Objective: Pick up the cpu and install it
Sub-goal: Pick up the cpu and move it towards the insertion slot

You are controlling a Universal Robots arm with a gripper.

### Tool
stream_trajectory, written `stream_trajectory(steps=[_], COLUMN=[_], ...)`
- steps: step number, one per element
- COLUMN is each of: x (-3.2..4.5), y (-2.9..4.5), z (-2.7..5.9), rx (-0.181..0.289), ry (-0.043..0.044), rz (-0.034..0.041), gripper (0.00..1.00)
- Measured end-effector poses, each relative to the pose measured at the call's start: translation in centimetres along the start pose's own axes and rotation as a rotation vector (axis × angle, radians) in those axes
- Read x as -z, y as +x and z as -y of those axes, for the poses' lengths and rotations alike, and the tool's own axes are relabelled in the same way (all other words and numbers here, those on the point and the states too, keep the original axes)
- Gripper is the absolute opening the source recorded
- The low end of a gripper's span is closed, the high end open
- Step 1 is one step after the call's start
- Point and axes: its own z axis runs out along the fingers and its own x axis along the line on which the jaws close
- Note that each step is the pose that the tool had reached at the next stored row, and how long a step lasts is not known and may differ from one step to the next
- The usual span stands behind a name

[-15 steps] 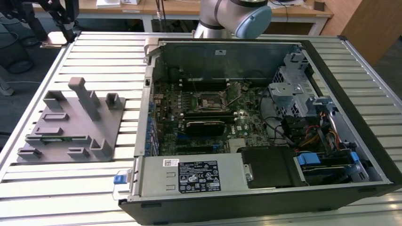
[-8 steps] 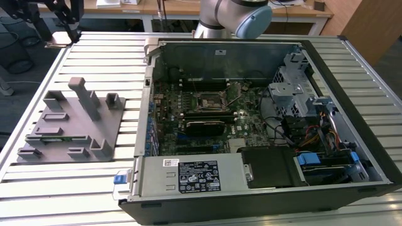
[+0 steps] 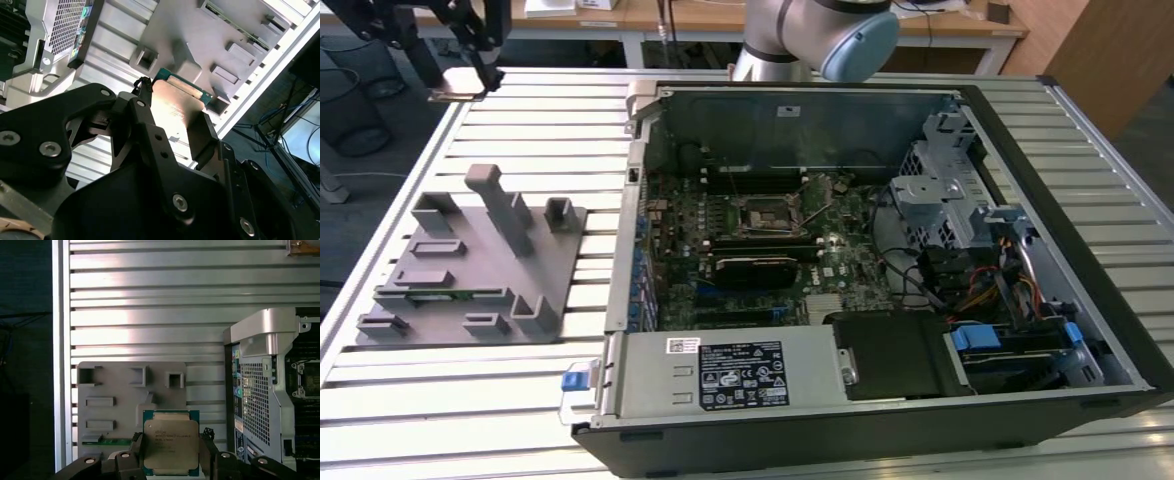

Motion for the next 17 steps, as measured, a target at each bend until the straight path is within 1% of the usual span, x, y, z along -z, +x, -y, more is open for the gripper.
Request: stream_trajectory(steps=[12,17], x=[0.01,0.02], y=[-1.74,-2.82], z=[-0.07,-0.11], rx=[0.000,0.000], ry=[0.0000,0.0000], rz=[-0.0001,-0.0001], gripper=[0.53,0.53])
